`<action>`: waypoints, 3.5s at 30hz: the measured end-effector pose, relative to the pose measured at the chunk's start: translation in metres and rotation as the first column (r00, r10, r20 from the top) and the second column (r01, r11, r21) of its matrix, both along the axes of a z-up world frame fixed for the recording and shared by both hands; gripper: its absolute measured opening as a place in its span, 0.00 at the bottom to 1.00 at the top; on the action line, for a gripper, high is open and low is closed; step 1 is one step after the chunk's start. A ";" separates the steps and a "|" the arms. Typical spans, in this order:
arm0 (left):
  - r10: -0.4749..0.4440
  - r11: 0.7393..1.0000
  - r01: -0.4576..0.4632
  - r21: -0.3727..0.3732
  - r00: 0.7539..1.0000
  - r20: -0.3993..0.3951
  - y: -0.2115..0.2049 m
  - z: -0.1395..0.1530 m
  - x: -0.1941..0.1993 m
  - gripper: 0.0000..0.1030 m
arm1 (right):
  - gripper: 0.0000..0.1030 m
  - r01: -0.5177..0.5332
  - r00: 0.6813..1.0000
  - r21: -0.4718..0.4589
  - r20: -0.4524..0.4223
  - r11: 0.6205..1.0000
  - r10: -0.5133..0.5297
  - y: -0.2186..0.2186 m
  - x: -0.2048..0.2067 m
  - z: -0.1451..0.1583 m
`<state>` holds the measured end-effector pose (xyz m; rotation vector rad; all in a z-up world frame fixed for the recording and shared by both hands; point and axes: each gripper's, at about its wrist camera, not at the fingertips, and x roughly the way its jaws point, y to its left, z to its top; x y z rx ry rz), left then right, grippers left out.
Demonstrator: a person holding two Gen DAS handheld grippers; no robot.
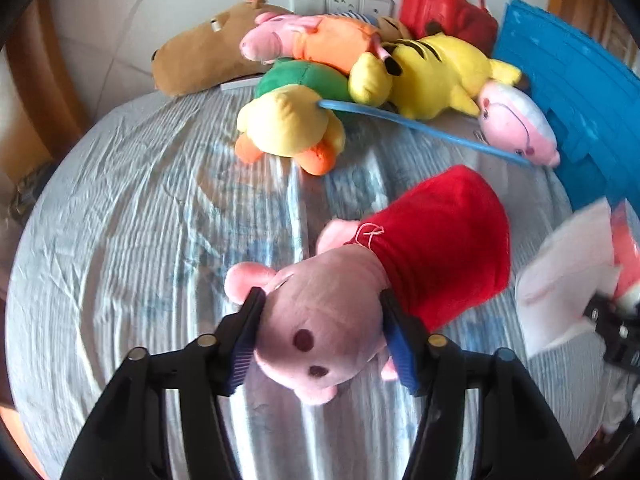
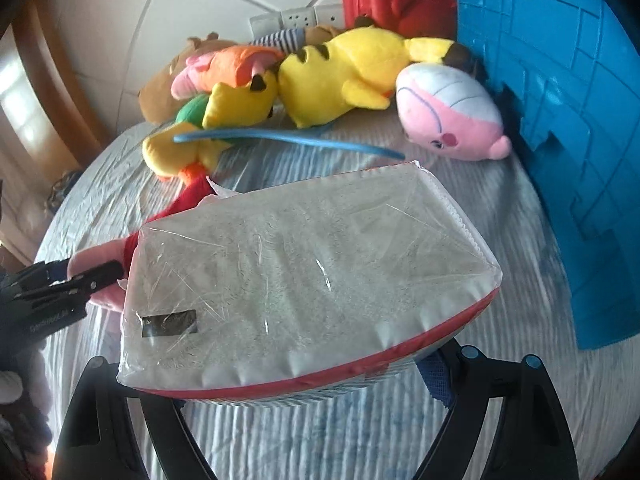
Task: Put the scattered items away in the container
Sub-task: 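Lift Peppa Pig and the tissue box off the bed with both tools, then carry Peppa Pig and the tissue box over the blue crate with both tools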
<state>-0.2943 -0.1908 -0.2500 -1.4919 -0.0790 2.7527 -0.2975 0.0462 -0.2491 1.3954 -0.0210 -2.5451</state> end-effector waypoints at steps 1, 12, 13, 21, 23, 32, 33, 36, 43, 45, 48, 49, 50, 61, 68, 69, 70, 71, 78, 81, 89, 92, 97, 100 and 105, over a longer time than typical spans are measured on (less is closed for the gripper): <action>0.009 1.000 -0.008 0.006 1.000 -0.009 0.000 -0.001 -0.001 0.61 | 0.84 -0.001 1.000 0.002 0.006 1.000 0.001 0.000 -0.001 -0.002; -0.010 1.000 0.010 0.007 1.000 -0.020 0.011 0.007 -0.008 0.49 | 0.84 -0.004 0.999 0.012 0.040 1.000 0.004 0.009 -0.007 -0.013; -0.012 1.000 0.013 0.014 1.000 -0.027 0.010 0.013 -0.006 0.48 | 0.84 -0.011 0.999 0.008 0.031 1.000 0.011 0.008 -0.006 -0.009; -0.062 0.998 0.061 -0.014 0.984 -0.167 0.014 0.085 0.020 0.41 | 0.84 -0.026 0.996 0.000 -0.086 1.000 0.026 -0.002 0.014 0.043; -0.073 0.997 0.069 -0.027 0.978 -0.194 0.014 0.100 0.027 0.41 | 0.84 -0.024 0.994 -0.001 -0.108 1.000 0.024 -0.004 0.023 0.055; -0.069 0.997 0.056 -0.056 0.962 -0.264 0.020 0.149 0.060 0.41 | 0.84 -0.064 0.980 -0.013 -0.191 0.998 0.060 -0.005 0.049 0.102; -0.062 0.997 0.048 -0.057 0.961 -0.268 0.022 0.151 0.063 0.41 | 0.84 -0.071 0.978 -0.014 -0.197 0.997 0.067 -0.004 0.051 0.106; -0.041 0.998 0.025 -0.057 0.959 -0.282 0.028 0.160 0.072 0.41 | 0.84 -0.091 0.973 -0.015 -0.213 0.996 0.085 0.000 0.055 0.116; -0.023 0.998 0.006 -0.059 0.955 -0.295 0.060 0.168 0.095 0.41 | 0.84 -0.115 0.966 0.001 -0.234 0.993 0.112 0.029 0.074 0.130; -0.020 0.998 0.003 -0.059 0.958 -0.287 0.070 0.166 0.104 0.41 | 0.84 -0.112 0.967 0.005 -0.231 0.994 0.110 0.039 0.079 0.129; -0.015 0.998 -0.001 -0.057 0.961 -0.277 0.085 0.160 0.115 0.41 | 0.84 -0.106 0.969 0.017 -0.223 0.994 0.108 0.056 0.090 0.126; -0.015 0.998 -0.001 -0.056 0.962 -0.273 0.089 0.159 0.119 0.41 | 0.84 -0.104 0.970 0.022 -0.219 0.994 0.107 0.062 0.093 0.124; -0.018 0.998 0.003 -0.056 0.963 -0.270 0.094 0.157 0.121 0.41 | 0.84 -0.102 0.971 0.028 -0.216 0.994 0.106 0.067 0.097 0.122; -0.166 0.986 0.155 -0.062 0.947 -0.275 0.143 0.162 0.152 0.41 | 0.84 0.074 0.976 0.016 -0.206 0.997 -0.069 0.124 0.157 0.122; -0.301 0.953 0.298 -0.053 0.910 -0.284 0.174 0.165 0.181 0.41 | 0.84 0.217 0.955 0.031 -0.216 0.976 -0.206 0.150 0.210 0.129; -0.316 0.948 0.314 -0.052 0.905 -0.284 0.178 0.165 0.184 0.41 | 0.84 0.237 0.950 0.034 -0.217 0.971 -0.224 0.152 0.219 0.130; -0.337 0.940 0.338 -0.048 0.898 -0.283 0.183 0.164 0.189 0.41 | 0.84 0.258 0.945 0.038 -0.218 0.965 -0.244 0.155 0.228 0.131; -0.352 0.934 0.354 -0.048 0.892 -0.283 0.187 0.164 0.193 0.41 | 0.84 0.280 0.939 0.041 -0.218 0.959 -0.265 0.158 0.238 0.131; -0.455 0.885 0.465 -0.032 0.847 -0.274 0.220 0.163 0.220 0.41 | 0.84 0.382 0.909 0.057 -0.203 0.922 -0.364 0.179 0.283 0.129; -0.485 0.868 0.495 -0.036 0.831 -0.275 0.235 0.165 0.230 0.41 | 0.84 0.411 0.897 0.059 -0.206 0.910 -0.392 0.191 0.298 0.132; -0.509 0.853 0.519 -0.053 0.807 -0.301 0.282 0.177 0.249 0.41 | 0.84 0.444 0.877 0.068 -0.234 0.893 -0.418 0.233 0.321 0.143; -0.500 0.859 0.509 -0.057 0.808 -0.311 0.301 0.181 0.251 0.41 | 0.84 0.430 0.883 0.074 -0.245 0.900 -0.401 0.253 0.320 0.150; -0.485 0.867 0.494 -0.062 0.812 -0.325 0.344 0.191 0.249 0.41 | 0.84 0.396 0.894 0.093 -0.264 0.913 -0.361 0.283 0.313 0.161; -0.481 0.870 0.488 -0.068 0.811 -0.332 0.371 0.196 0.245 0.41 | 0.84 0.377 0.900 0.094 -0.274 0.921 -0.340 0.303 0.304 0.167; -0.475 0.874 0.478 -0.082 0.809 -0.347 0.407 0.207 0.236 0.41 | 0.84 0.361 0.900 0.099 -0.296 0.927 -0.319 0.333 0.290 0.176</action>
